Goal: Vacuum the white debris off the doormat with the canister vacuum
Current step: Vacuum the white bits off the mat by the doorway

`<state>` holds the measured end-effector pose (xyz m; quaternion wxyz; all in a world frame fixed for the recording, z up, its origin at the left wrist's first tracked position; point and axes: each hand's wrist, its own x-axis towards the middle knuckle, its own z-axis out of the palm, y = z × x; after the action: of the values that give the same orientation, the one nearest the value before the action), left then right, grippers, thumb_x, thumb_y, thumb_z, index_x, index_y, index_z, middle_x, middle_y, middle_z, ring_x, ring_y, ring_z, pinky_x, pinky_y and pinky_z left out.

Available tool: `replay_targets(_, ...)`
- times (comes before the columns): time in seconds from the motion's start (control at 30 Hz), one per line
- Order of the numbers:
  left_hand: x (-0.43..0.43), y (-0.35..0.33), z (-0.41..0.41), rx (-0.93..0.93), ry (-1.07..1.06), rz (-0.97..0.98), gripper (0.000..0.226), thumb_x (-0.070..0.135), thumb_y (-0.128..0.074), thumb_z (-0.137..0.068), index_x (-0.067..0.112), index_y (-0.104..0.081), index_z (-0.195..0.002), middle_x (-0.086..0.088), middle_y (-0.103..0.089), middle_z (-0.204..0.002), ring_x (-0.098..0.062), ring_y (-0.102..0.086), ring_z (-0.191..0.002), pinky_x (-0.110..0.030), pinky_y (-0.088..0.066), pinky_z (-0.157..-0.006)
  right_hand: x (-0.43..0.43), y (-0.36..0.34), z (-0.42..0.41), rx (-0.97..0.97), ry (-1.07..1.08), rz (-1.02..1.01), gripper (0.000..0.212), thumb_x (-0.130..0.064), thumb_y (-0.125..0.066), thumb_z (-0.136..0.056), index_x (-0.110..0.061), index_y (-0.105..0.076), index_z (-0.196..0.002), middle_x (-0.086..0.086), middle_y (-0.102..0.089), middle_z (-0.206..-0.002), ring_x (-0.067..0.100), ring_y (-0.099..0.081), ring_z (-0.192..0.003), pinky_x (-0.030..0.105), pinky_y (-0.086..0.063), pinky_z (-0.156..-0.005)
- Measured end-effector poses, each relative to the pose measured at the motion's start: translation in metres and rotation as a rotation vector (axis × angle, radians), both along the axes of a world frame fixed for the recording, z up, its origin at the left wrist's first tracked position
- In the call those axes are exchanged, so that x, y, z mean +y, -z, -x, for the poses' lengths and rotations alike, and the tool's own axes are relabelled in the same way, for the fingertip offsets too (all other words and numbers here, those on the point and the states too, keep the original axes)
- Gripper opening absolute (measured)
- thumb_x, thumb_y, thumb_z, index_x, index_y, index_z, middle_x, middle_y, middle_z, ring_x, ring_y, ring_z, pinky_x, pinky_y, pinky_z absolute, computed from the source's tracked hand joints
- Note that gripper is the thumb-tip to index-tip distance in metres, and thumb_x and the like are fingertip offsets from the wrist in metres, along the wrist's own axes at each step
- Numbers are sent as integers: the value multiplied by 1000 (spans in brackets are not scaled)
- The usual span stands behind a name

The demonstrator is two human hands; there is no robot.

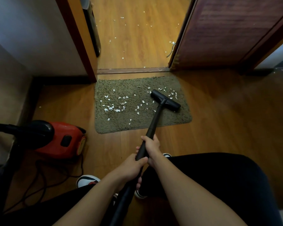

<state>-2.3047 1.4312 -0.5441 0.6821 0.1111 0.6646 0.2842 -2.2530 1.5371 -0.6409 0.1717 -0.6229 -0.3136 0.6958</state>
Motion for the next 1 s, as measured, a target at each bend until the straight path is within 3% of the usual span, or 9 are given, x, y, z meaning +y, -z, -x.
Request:
replay_targets(0.17, 17, 5, -4, 15, 4, -16, 23, 34, -43, -105, 25, -39, -126, -5, -50, -71, -8, -49, -43, -24, -45, -41, 18, 1, -3, -8, 19, -24, 19, -9, -60, -98, -12, -49, -113, 16, -57, -78, 19, -60, -39, 28, -50, -40)
replay_targets(0.37, 12, 2, 3, 12, 4, -4, 23, 34, -43, -105, 26, -39, -126, -5, -50, -72, -8, -48, -43, -23, -44, -41, 13, 3, 4, 3, 21, -16, 23, -8, -59, -97, -10, -50, -118, 18, -56, -81, 21, -60, -38, 28, -50, -40)
replay_targets(0.5, -13, -7, 12, 19, -32, -5, 11, 32, -44, -105, 24, -45, -113, -4, -48, -65, -9, -46, -41, -24, -43, -40, -11, 5, 19, 33, -8, 4, 26, -6, -57, -98, -10, -49, -122, 17, -53, -75, 22, -58, -36, 28, -49, -38)
replay_targets(0.87, -112, -22, 44, 43, -169, 54, 24, 32, -48, -105, 26, -43, -127, -7, -50, -66, -11, -47, -40, -22, -41, -37, -110, -6, 63, 103, -127, 118, 58, -11, -59, -99, -24, -34, -150, 25, -63, -109, 22, -64, -43, 29, -52, -42)
replay_targets(1.0, -139, -27, 54, 30, -188, 79, 23, 35, -48, -104, 27, -44, -126, -7, -50, -72, -10, -46, -43, -22, -41, -39, -135, -15, 75, 110, -152, 118, 66, -11, -60, -99, -30, -29, -154, 23, -63, -111, 21, -65, -44, 29, -52, -41)
